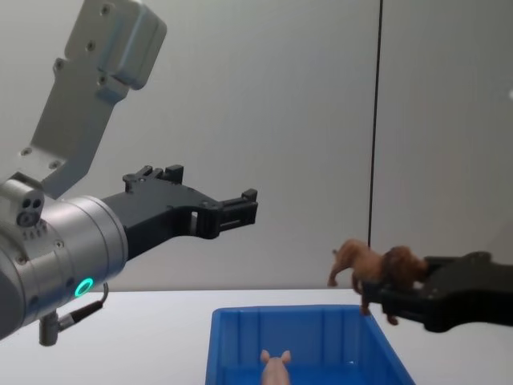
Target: Pick up the two dolls from the table and place them into the box.
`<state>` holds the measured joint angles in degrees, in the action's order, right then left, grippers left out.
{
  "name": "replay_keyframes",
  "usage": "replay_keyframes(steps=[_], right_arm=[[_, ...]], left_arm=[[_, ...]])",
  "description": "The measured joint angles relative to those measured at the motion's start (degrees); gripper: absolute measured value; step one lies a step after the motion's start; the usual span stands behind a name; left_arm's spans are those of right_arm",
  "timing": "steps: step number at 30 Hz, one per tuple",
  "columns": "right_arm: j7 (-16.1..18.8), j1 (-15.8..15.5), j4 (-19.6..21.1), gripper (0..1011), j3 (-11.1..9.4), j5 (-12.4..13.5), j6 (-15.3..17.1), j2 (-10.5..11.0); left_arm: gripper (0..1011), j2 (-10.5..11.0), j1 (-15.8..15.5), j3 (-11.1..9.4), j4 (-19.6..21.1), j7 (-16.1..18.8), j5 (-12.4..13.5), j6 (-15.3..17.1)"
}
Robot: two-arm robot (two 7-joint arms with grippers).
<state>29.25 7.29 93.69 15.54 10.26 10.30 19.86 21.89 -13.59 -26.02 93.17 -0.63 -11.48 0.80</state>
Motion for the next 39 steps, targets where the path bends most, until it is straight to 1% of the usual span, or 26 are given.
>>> replay_keyframes(steps=[8, 12, 14, 15, 17, 19, 21, 22, 23, 27, 29, 31, 32, 34, 39], right_arm=[[0.3, 1.7, -3.0, 430, 1.4, -1.7, 2.2, -1.9], [0.2, 2.3, -4.4, 430, 1.9, -2.5, 3.0, -2.5], [0.2, 2.6, -4.9, 448, 2.1, -2.7, 3.2, -2.7], [0.2, 2.8, -5.5, 470, 2.3, -2.9, 3.4, -3.0], [0.2, 3.1, -6.2, 546, 2.6, -3.2, 3.7, -3.3], [0.2, 3.2, -6.6, 580, 2.7, -3.3, 3.9, -3.5], [0.2, 3.5, -7.2, 667, 2.9, -3.4, 3.9, -3.7], [0.2, 3.5, -7.3, 689, 2.9, -3.4, 3.9, -3.8], [0.1, 3.7, -7.7, 747, 3.0, -3.5, 3.9, -3.9], [-0.3, 3.9, -8.1, 839, 3.1, -3.6, 3.6, -4.0], [-0.7, 4.0, -8.1, 923, 3.0, -3.6, 3.1, -4.0], [-1.1, 4.0, -8.1, 948, 2.9, -3.6, 2.8, -3.9], [-1.4, 4.0, -8.1, 984, 2.8, -3.6, 2.6, -3.8], [-2.1, 3.8, -8.0, 1001, 2.4, -3.4, 2.1, -3.4], [-3.6, 3.1, -7.2, 1001, 1.1, -2.4, 1.0, -2.1]], left_arm=[[1001, 0.0, 0.0, 0.0, 0.0, 0.0, 0.0, 0.0], [1001, 0.0, 0.0, 0.0, 0.0, 0.0, 0.0, 0.0], [1001, 0.0, 0.0, 0.0, 0.0, 0.0, 0.0, 0.0], [1001, 0.0, 0.0, 0.0, 0.0, 0.0, 0.0, 0.0], [1001, 0.0, 0.0, 0.0, 0.0, 0.0, 0.0, 0.0], [1001, 0.0, 0.0, 0.0, 0.0, 0.0, 0.0, 0.0], [1001, 0.0, 0.0, 0.0, 0.0, 0.0, 0.0, 0.0], [1001, 0.0, 0.0, 0.0, 0.0, 0.0, 0.0, 0.0], [1001, 0.0, 0.0, 0.0, 0.0, 0.0, 0.0, 0.0], [1001, 0.0, 0.0, 0.0, 0.0, 0.0, 0.0, 0.0], [1001, 0.0, 0.0, 0.0, 0.0, 0.0, 0.0, 0.0], [1001, 0.0, 0.0, 0.0, 0.0, 0.0, 0.0, 0.0], [1001, 0.0, 0.0, 0.0, 0.0, 0.0, 0.0, 0.0], [1001, 0.0, 0.0, 0.0, 0.0, 0.0, 0.0, 0.0], [1001, 0.0, 0.0, 0.0, 0.0, 0.0, 0.0, 0.0]])
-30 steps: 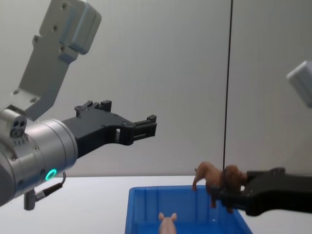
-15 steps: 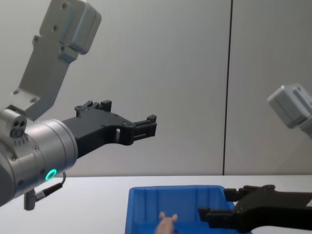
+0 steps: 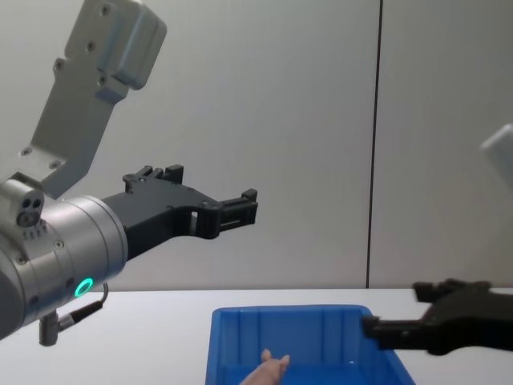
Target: Pick up the two dolls from the table and place them into the box.
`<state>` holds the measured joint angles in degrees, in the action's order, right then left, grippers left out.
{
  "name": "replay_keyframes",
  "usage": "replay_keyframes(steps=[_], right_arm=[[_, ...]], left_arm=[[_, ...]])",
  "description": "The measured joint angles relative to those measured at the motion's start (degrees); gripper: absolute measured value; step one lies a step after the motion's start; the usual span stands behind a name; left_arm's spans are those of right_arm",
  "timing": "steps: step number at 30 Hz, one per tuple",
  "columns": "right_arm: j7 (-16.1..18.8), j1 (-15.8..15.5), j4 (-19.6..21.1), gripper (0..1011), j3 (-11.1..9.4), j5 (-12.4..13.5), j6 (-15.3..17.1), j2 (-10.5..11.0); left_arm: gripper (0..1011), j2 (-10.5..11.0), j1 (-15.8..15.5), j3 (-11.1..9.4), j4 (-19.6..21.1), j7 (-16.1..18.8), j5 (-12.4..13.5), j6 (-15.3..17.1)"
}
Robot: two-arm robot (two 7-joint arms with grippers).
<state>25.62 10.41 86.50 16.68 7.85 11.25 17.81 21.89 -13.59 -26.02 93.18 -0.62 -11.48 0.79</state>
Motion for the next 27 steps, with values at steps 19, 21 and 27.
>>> replay_keyframes(steps=[19, 21, 27], right_arm=[[-2.9, -5.2, 3.2, 1001, -5.9, 8.5, -3.9, 6.9], [-2.9, -5.6, 3.4, 1001, -6.2, 9.2, -4.1, 7.4], [-3.0, -6.3, 3.7, 1001, -7.0, 10.4, -4.5, 8.2]], left_arm=[[1001, 0.0, 0.0, 0.0, 0.0, 0.0, 0.0, 0.1], [1001, 0.1, 0.2, 0.1, 0.2, 0.1, 0.1, 0.3], [1001, 1.2, 1.3, 0.3, 1.9, 1.4, 0.4, 2.3]])
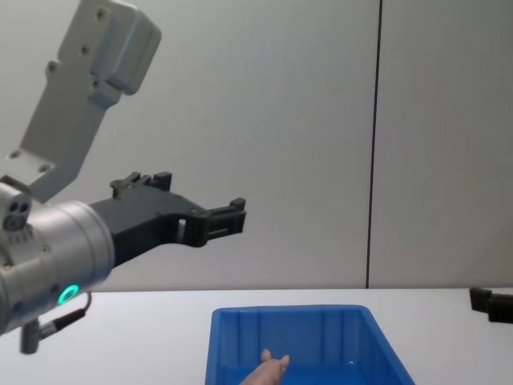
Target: Pick up the two dolls from the table and place them into the box.
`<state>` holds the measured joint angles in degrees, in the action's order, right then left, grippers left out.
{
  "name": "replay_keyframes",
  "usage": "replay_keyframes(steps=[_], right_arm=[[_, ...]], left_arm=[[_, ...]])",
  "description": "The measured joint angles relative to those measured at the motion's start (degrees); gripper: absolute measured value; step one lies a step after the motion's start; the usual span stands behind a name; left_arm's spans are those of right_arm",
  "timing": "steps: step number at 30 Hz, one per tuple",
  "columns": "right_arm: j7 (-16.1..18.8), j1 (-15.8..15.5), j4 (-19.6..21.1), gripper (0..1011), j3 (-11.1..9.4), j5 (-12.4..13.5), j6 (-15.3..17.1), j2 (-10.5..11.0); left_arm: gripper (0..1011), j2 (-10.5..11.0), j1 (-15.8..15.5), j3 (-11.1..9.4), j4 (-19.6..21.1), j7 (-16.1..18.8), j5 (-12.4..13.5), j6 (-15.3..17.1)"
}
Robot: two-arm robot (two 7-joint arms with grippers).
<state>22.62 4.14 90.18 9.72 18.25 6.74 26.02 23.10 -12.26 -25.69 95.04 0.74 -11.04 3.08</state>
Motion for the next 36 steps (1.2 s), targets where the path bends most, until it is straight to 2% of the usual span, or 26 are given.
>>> replay_keyframes(steps=[7, 19, 28, 36], right_arm=[[-0.1, -0.4, 0.2, 1001, -0.5, 0.9, -0.2, 0.6], [-0.1, -0.8, 0.4, 1001, -0.9, 1.6, -0.5, 1.1], [-0.1, -1.0, 0.5, 1001, -1.0, 1.8, -0.6, 1.2], [-0.1, -1.0, 0.5, 1001, -1.1, 1.9, -0.6, 1.3]], left_arm=[[1001, 2.6, 2.8, 0.7, 3.3, 2.6, -0.7, 3.4], [1001, 8.2, 9.2, 2.3, 8.6, 7.0, -4.9, 8.6], [1001, 10.2, 11.9, 2.9, 8.8, 6.7, -7.7, 10.2], [1001, 10.6, 13.0, 3.1, 6.6, 4.6, -9.6, 10.5]])
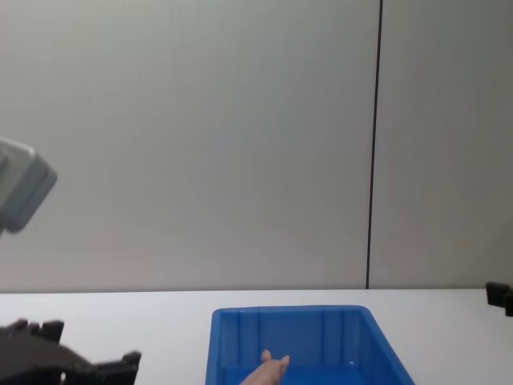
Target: Pick up the two dolls from the table and place them into the box.
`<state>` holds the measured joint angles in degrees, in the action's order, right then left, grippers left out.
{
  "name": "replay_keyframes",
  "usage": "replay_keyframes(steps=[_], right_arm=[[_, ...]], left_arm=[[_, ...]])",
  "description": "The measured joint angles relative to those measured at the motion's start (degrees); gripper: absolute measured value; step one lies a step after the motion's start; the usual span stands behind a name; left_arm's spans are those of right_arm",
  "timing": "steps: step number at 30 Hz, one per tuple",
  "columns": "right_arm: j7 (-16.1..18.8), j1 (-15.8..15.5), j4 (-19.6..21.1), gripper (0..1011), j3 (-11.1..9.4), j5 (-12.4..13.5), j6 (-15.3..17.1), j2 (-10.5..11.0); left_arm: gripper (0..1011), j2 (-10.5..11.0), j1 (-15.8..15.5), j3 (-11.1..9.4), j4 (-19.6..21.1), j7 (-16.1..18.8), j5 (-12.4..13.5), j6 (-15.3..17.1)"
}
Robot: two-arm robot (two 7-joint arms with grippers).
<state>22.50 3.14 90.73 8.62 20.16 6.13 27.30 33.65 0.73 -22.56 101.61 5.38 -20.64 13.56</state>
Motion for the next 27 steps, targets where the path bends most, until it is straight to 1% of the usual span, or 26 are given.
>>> replay_keyframes(steps=[7, 13, 19, 27], right_arm=[[0.0, 0.0, 0.0, 1001, 0.0, 0.0, 0.0, 0.0], [0.0, -0.1, 0.0, 1001, 0.0, 0.1, 0.0, 0.1], [0.0, -0.1, 0.0, 1001, 0.0, 0.1, 0.0, 0.1], [0.0, -0.1, 0.0, 1001, 0.0, 0.1, 0.0, 0.1]], left_arm=[[1001, -0.5, 0.2, 0.0, -2.5, -1.7, -1.1, -0.8], [1001, -1.3, -0.2, 0.1, -5.5, -3.3, -2.0, -1.9], [1001, -2.3, -1.2, 0.3, -9.1, -5.4, -2.7, -3.2], [1001, -3.5, -2.9, 0.6, -13.0, -7.9, -2.8, -4.7]])
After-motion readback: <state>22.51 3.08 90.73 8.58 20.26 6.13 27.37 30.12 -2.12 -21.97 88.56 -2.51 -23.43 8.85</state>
